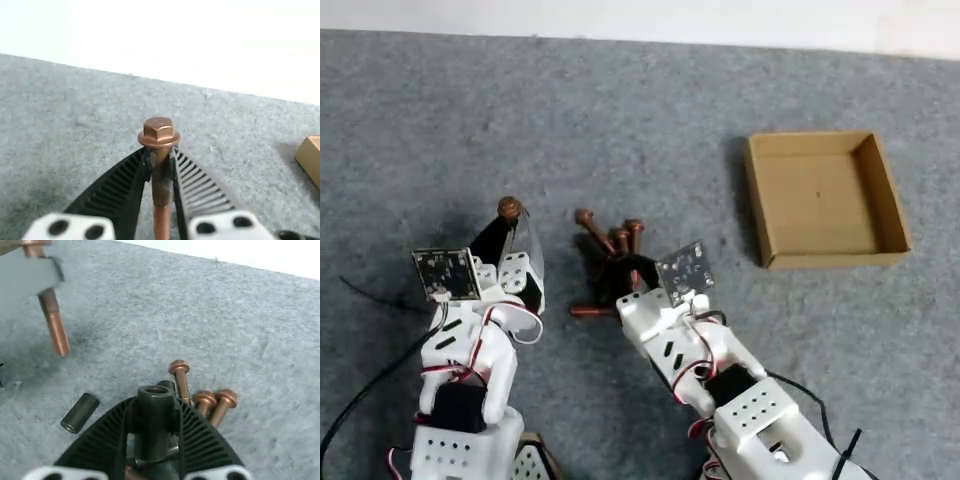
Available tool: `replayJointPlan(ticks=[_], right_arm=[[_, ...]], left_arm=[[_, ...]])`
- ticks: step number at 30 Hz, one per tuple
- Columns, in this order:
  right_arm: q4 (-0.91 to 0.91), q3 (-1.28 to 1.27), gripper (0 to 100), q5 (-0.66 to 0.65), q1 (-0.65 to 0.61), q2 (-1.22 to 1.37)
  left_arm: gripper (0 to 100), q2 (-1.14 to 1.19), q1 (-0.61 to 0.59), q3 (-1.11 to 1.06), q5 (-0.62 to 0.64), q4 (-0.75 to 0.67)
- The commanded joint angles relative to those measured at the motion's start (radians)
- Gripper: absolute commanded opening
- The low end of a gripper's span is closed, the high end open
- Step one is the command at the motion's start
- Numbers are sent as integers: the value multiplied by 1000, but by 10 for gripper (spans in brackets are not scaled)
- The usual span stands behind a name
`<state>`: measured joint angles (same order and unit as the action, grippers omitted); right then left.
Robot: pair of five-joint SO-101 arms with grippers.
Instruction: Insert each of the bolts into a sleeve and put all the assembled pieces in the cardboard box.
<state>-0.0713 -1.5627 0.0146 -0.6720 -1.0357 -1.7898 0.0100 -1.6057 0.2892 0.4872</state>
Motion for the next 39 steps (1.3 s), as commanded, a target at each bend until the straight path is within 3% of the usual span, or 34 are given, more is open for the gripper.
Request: replayJointPlan(ticks=[1,7,17,22,31,35,39], right_arm=[[-41,-18,3,-126,-19,-30],[-236,-120,3,-287,-101,-30],[-352,-173,3,-301,-111,-30],[-352,-173,3,-302,-114,-30],[-352,-173,3,-324,-114,-30],[-352,-173,3,-416,-114,-30],[-352,-173,3,-417,-116,-30]], left_arm=[[6,-25,8,68,-5,-18],[7,-30,-21,90,18,-17],[8,-30,-15,257,388,135],[8,-31,4,263,404,132],[8,-31,211,252,405,132],[8,-31,226,240,405,130],[8,-31,226,191,405,127]])
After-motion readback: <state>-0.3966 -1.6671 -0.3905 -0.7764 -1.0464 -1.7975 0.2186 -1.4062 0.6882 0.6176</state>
